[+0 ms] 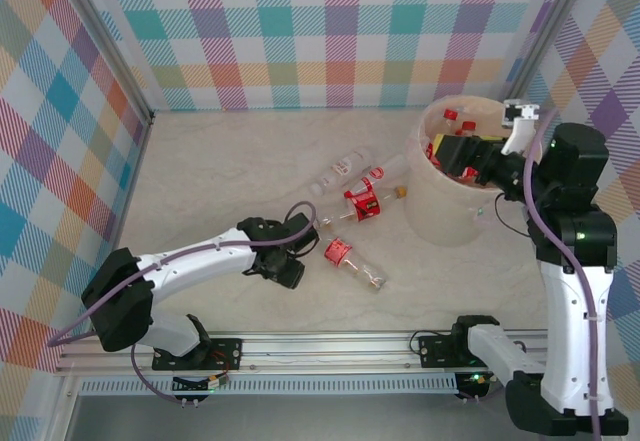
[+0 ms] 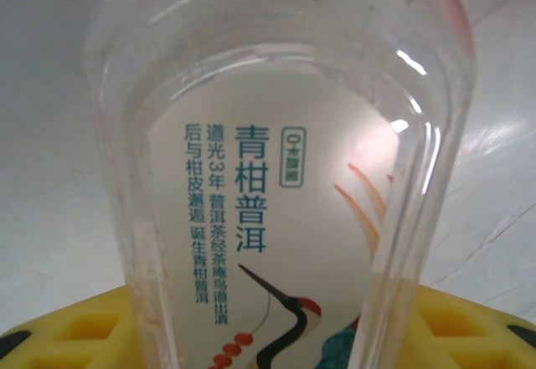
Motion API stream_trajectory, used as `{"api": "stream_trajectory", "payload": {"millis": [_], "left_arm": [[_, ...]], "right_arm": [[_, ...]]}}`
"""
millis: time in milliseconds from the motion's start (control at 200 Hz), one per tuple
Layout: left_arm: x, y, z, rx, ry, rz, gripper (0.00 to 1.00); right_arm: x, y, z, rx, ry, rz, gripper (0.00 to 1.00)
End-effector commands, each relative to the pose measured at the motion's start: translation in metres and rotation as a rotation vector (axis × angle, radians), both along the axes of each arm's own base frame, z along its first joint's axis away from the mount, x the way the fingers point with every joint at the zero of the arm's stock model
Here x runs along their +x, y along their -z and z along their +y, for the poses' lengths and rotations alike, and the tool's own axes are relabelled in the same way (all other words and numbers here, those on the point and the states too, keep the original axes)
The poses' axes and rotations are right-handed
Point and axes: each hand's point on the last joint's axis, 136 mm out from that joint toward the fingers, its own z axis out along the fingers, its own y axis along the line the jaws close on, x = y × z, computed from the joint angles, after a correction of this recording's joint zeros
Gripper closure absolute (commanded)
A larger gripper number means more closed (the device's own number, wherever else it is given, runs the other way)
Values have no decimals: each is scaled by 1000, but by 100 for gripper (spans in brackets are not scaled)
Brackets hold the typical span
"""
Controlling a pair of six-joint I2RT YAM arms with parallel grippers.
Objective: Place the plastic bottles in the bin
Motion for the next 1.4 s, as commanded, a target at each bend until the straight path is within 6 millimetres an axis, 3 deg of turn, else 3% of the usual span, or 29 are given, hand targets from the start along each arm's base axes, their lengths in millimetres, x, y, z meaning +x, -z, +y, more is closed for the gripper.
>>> {"api": "stream_trajectory", "payload": {"millis": [0, 130, 265, 430, 590, 715, 1045, 1400], "left_arm": [[25, -41, 8, 14, 40, -137, 58], [54, -88, -10, -136, 89, -263, 67], [80, -132, -34, -288, 154, -417, 71], [94, -150, -64, -480, 219, -520, 71], [95, -150, -78, -575, 268, -536, 71], [98, -156, -78, -605, 269, -559, 72], [98, -169, -82, -641, 309, -565, 72], [108, -162, -85, -610, 307, -560, 71]], "right_arm": [[-5, -3, 26, -45, -83, -13, 7], [-1, 6, 72, -47, -233, 32, 7], [9, 30, 123, -65, -354, 106, 7], [30, 61, 166, -12, -460, 212, 8], [54, 85, 183, -29, -471, 284, 13], [71, 107, 183, -69, -424, 341, 16], [83, 131, 192, -67, -440, 404, 18], [86, 139, 191, -86, -424, 408, 50]]}}
